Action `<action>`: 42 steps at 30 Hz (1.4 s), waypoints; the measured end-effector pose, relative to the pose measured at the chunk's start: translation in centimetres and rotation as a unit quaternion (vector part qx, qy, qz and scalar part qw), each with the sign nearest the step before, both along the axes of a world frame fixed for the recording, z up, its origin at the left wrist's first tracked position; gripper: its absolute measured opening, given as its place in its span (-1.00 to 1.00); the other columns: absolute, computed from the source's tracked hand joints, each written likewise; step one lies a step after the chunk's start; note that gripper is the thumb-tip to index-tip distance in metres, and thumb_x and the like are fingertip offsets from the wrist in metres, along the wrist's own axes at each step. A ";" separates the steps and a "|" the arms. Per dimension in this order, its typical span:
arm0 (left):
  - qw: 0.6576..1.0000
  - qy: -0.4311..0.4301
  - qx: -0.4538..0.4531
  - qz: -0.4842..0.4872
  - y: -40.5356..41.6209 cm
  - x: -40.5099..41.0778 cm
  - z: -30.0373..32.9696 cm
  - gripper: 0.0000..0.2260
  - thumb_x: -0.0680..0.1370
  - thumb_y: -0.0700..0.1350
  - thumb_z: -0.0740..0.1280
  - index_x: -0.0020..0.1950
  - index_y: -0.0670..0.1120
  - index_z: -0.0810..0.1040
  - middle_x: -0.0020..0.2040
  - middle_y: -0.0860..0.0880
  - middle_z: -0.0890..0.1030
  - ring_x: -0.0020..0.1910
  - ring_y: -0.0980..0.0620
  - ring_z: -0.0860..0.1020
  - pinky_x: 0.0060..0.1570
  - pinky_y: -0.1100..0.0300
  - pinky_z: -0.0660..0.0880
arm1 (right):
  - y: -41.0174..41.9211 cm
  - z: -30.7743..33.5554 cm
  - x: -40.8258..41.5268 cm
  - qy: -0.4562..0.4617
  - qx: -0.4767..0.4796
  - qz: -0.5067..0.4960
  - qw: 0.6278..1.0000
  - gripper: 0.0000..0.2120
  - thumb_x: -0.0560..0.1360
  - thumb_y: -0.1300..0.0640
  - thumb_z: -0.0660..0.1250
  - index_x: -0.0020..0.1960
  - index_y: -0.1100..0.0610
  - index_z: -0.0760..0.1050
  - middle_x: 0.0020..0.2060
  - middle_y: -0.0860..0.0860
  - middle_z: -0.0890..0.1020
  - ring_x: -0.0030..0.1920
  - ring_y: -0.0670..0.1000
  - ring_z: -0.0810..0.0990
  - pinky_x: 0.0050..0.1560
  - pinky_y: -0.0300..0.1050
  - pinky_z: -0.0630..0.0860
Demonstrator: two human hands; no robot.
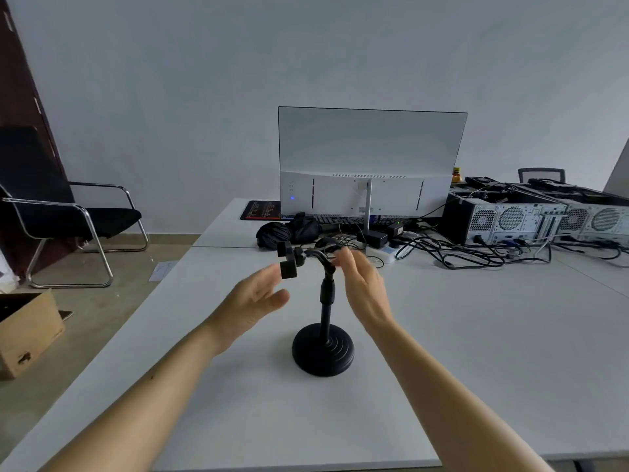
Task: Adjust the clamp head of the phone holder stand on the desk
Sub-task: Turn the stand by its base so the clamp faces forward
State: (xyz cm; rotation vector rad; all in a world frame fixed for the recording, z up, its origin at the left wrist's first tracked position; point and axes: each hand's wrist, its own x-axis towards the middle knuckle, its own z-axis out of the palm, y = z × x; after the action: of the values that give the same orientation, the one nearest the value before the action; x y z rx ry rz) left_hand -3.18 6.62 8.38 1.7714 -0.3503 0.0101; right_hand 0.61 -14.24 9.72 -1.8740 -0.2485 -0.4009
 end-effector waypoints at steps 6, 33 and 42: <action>0.985 0.051 0.167 -0.008 -1.7 2.3 -5.5 -0.50 0.66 -0.04 0.12 0.58 -0.06 0.10 0.61 0.02 0.13 0.45 0.27 0.12 0.38 0.40 0.06 | -0.6 -8.0 -2.2 0.104 -0.221 -0.076 0.967 -0.46 0.61 -0.13 0.11 0.49 0.14 0.21 0.48 0.08 0.35 0.49 0.09 0.26 0.43 0.00 0.20; 0.919 -0.001 0.387 0.076 -5.7 0.9 -11.4 -0.41 0.65 0.10 0.06 0.60 -0.08 -0.05 0.64 0.02 -0.10 0.61 0.09 -0.04 0.52 0.18 0.03 | -4.2 -11.2 -0.8 0.090 -0.489 0.144 0.856 -0.20 0.55 -0.32 0.01 0.58 0.10 -0.18 0.60 0.00 -0.12 0.58 -0.07 -0.16 0.52 -0.05 -0.27; 0.908 0.013 0.397 0.134 -7.4 -0.3 -11.4 -0.38 0.62 0.14 0.09 0.60 -0.09 -0.01 0.64 -0.02 -0.07 0.61 0.01 0.05 0.46 0.09 0.20 | -5.6 -10.0 0.9 0.074 -0.513 0.205 0.830 -0.22 0.54 -0.32 0.04 0.58 -0.01 -0.20 0.59 -0.08 -0.13 0.57 -0.09 -0.12 0.52 -0.10 -0.26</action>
State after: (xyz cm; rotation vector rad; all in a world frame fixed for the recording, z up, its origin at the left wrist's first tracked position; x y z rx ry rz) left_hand -3.48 -0.82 -3.05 2.6173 -0.0793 0.0451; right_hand 1.54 -19.82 -0.30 -2.7844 -0.8750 0.2580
